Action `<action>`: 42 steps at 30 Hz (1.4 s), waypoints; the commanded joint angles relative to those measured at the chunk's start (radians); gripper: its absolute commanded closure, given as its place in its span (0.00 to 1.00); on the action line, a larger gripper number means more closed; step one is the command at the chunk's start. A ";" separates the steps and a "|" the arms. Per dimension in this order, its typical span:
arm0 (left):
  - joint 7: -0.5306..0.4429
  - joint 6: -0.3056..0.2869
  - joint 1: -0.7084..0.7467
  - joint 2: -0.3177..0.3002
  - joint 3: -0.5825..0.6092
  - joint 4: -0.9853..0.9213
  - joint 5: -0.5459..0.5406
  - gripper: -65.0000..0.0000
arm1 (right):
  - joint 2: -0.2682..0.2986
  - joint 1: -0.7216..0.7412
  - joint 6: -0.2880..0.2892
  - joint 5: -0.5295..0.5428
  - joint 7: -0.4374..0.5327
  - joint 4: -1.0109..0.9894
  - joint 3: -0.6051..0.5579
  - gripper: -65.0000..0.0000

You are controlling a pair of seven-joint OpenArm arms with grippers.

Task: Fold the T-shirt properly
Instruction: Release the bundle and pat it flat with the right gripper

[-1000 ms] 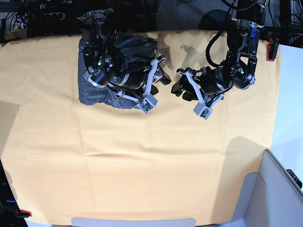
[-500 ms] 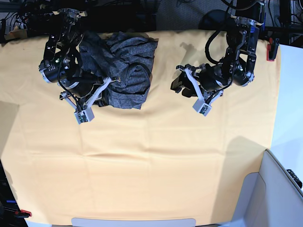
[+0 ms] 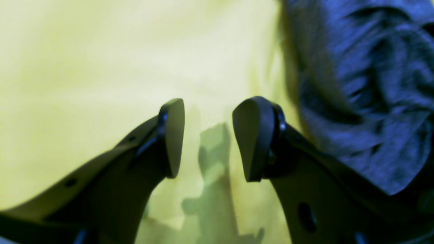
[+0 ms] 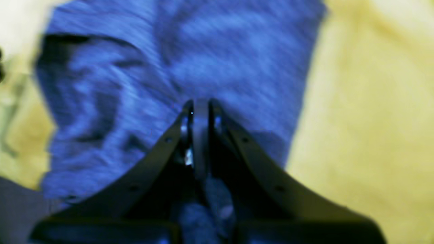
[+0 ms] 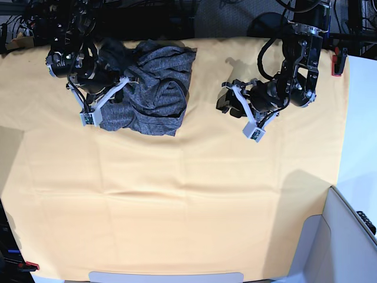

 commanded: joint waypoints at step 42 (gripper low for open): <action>-0.109 -0.005 0.004 -0.035 -0.006 0.013 -0.017 0.58 | 0.068 0.167 -0.004 0.177 0.207 0.013 -0.357 0.96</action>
